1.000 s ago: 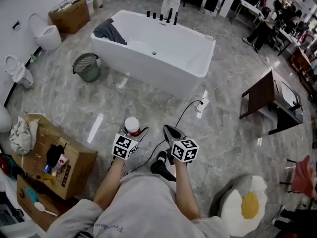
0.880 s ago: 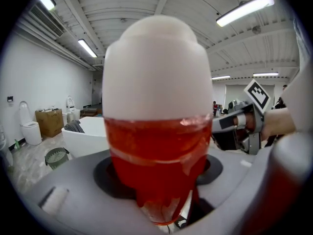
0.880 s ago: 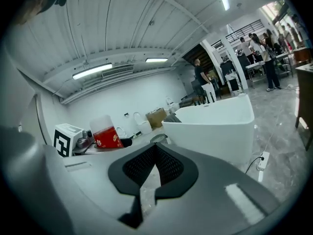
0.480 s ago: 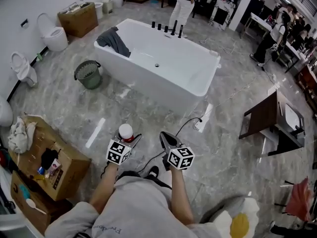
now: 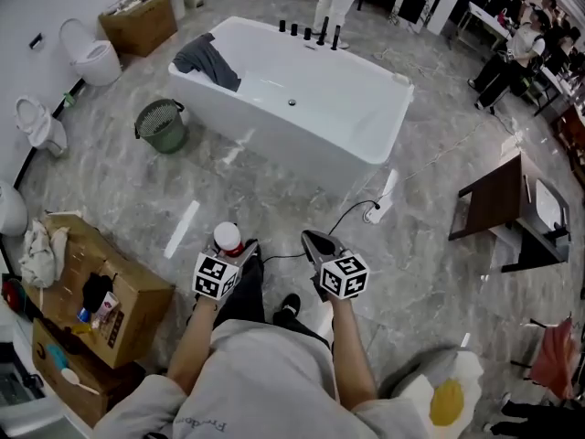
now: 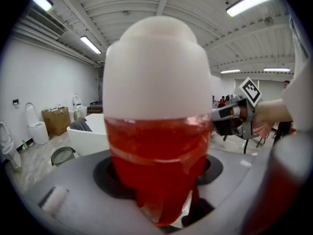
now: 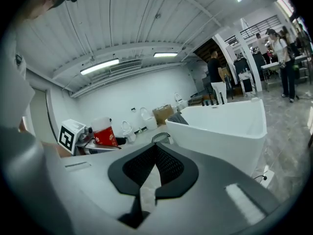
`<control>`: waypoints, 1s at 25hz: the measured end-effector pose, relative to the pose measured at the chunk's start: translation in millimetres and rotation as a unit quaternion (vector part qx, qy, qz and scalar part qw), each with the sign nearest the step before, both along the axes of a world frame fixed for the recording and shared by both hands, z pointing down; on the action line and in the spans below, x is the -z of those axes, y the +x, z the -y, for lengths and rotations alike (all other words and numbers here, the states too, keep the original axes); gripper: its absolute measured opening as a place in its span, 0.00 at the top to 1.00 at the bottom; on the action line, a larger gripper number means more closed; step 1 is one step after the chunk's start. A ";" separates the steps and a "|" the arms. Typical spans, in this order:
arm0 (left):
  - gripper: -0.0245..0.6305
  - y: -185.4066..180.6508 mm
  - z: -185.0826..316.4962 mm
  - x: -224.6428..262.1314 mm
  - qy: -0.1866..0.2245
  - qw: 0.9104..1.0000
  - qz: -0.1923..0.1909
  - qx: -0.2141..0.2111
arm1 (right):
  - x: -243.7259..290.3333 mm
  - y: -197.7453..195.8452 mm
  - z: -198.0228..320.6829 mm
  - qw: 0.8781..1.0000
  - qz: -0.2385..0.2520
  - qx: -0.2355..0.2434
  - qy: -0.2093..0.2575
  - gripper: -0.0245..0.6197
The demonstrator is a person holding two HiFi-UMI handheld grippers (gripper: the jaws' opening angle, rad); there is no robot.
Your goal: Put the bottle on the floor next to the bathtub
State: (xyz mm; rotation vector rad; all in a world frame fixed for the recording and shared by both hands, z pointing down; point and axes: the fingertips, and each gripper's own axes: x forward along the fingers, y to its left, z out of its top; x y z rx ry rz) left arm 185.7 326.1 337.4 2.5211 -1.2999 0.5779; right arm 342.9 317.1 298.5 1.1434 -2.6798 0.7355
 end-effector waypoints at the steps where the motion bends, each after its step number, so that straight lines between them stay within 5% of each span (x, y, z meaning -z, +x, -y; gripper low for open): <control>1: 0.46 -1.6 7.3 -2.2 -0.001 1.000 -0.003 -0.003 | -1.2 -1.7 5.8 1.000 -0.007 0.001 -0.001 0.96; 15: 0.46 -29.1 175.7 -14.5 0.004 0.990 -0.014 -0.140 | 14.6 -87.5 159.2 0.988 -0.125 0.074 0.045 0.96; 25: 0.46 -77.0 245.7 -42.2 -0.018 0.979 -0.011 -0.204 | 10.9 -178.7 235.7 0.977 -0.152 0.144 0.036 0.96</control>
